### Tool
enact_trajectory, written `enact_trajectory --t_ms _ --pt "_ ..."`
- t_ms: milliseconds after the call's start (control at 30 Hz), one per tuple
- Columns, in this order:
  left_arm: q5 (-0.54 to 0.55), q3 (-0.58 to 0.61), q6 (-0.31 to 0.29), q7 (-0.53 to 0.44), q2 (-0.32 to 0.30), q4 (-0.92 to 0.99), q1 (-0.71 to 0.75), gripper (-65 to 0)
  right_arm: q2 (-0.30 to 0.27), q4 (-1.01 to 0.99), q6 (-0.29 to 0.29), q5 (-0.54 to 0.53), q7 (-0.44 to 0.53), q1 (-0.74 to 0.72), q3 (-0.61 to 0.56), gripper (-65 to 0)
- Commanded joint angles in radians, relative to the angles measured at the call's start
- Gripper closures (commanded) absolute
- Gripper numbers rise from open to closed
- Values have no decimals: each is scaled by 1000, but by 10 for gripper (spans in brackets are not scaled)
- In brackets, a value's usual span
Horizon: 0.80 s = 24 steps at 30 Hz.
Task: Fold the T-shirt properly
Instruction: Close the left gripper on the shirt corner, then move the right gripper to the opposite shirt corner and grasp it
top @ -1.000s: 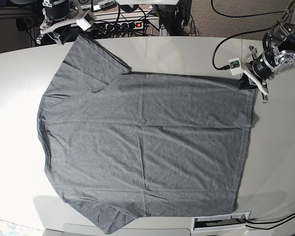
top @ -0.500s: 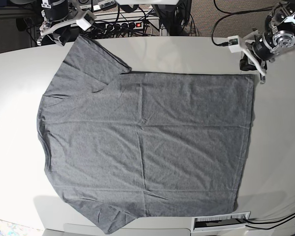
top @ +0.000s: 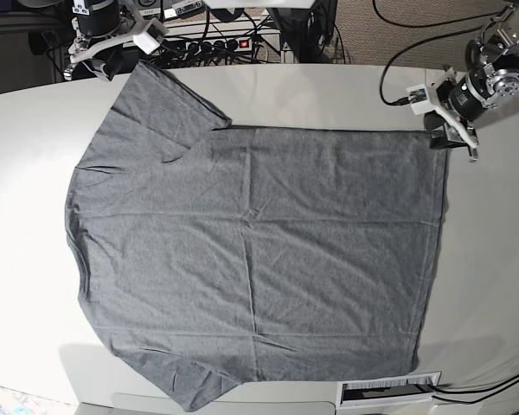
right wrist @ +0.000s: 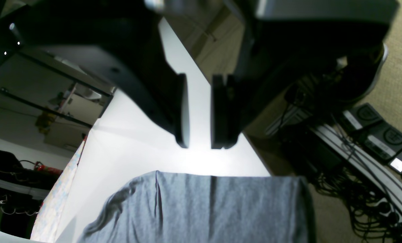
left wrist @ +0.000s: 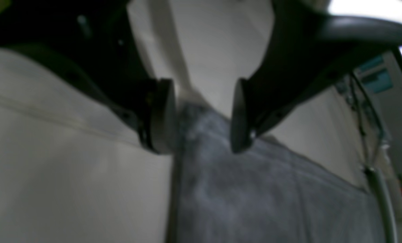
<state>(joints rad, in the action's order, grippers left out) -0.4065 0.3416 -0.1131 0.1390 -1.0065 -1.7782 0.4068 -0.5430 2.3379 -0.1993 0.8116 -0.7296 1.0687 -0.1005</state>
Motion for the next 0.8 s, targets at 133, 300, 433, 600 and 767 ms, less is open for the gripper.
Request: enact_trajectory --t_ms 133,300,433,600,767 --pt "-2 -8 0 -54 -14 53 -8 -279 -5 18 16 12 2 9 4 -121" --pt "0 -8 3 -66 5 58 -9 -271 -5 18 16 12 3 9 4 -121" --pt "0 -8 3 -69 38 60 -37 -225 -5 18 16 12 2 9 4 -121" --pt "11 -8 0 -65 52 60 -82 -225 -5 18 16 13 0 9 4 -121" --pt "34 -8 -16 -58 59 60 -100 -119 -5 18 16 20 0 9 4 -121"
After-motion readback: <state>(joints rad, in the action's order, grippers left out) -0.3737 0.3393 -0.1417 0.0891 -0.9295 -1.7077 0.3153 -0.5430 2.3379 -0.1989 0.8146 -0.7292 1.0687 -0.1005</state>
